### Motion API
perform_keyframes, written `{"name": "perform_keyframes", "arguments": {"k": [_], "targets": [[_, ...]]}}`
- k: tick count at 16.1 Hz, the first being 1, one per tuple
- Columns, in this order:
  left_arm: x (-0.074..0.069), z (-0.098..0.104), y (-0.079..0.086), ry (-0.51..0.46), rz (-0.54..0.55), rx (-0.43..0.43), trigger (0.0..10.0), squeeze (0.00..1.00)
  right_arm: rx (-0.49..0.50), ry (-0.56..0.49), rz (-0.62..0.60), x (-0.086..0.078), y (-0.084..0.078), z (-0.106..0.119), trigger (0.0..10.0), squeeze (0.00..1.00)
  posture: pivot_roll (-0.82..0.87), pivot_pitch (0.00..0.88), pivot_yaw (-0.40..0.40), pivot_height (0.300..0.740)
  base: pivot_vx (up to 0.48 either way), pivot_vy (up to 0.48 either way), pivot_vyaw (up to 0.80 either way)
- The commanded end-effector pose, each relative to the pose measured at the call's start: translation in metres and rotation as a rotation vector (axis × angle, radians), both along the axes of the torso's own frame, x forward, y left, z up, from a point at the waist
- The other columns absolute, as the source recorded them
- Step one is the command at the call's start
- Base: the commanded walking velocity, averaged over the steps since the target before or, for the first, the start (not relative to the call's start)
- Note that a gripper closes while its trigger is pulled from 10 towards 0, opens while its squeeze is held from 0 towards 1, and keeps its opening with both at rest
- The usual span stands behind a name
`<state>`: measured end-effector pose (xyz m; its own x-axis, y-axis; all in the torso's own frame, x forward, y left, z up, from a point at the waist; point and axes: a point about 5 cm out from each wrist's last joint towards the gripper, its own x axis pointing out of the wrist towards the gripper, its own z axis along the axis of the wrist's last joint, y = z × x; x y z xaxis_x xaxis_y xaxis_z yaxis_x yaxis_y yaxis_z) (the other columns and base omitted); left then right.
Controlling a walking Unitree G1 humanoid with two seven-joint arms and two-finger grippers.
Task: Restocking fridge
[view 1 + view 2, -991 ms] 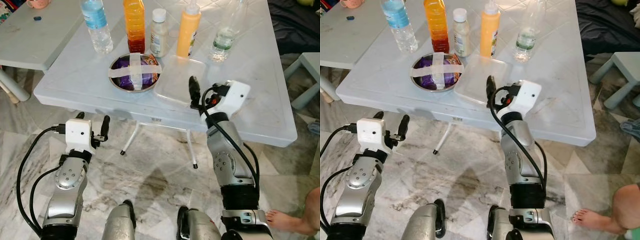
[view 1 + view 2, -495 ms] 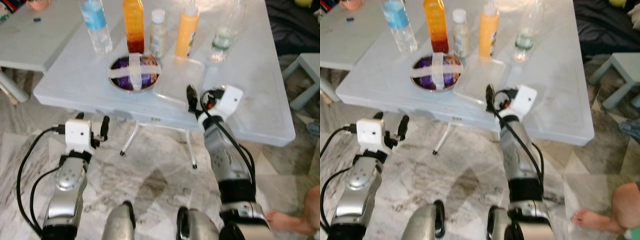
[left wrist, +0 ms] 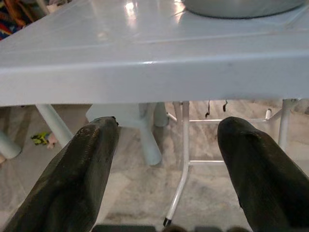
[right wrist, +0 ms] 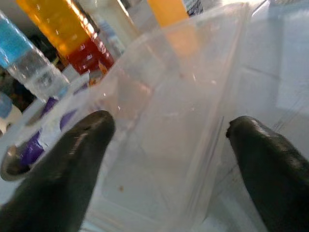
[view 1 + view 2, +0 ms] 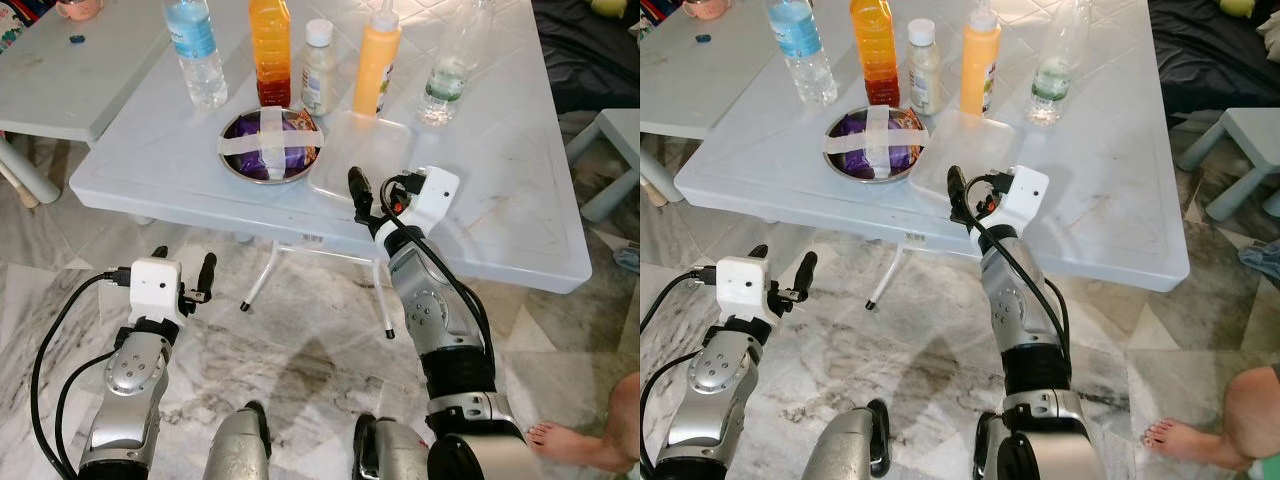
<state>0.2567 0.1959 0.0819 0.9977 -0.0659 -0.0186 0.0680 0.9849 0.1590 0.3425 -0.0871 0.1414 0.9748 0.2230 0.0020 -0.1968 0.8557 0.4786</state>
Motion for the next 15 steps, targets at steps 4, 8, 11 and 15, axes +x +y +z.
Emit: {"name": "perform_keyframes", "arguments": {"k": [4, 8, 11, 15], "targets": [[-0.001, 0.001, -0.005, -0.013, -0.044, 0.033, 10.0, 0.0, 0.011, 0.037, 0.034, 0.001, 0.011, -0.005, 0.0, 0.0, 0.1, 0.157, 0.003, 0.74, 0.0, 0.0, 0.0], [-0.002, 0.0, -0.005, -0.013, -0.043, 0.031, 10.0, 0.0, 0.075, 0.091, 0.001, 0.005, 0.005, -0.009, 0.0, 0.0, 0.1, 0.158, 0.004, 0.74, 0.0, 0.0, 0.0], [-0.001, 0.001, -0.006, -0.018, -0.046, 0.032, 10.0, 0.0, 0.083, 0.098, -0.009, 0.005, 0.003, -0.009, 0.0, 0.0, 0.1, 0.158, 0.007, 0.74, 0.0, 0.0, 0.0], [0.0, 0.001, -0.008, -0.021, -0.05, 0.032, 10.0, 0.0, 0.109, 0.112, -0.027, 0.006, -0.001, -0.009, 0.0, 0.0, 0.09, 0.162, 0.007, 0.74, 0.0, 0.0, 0.0]]}}
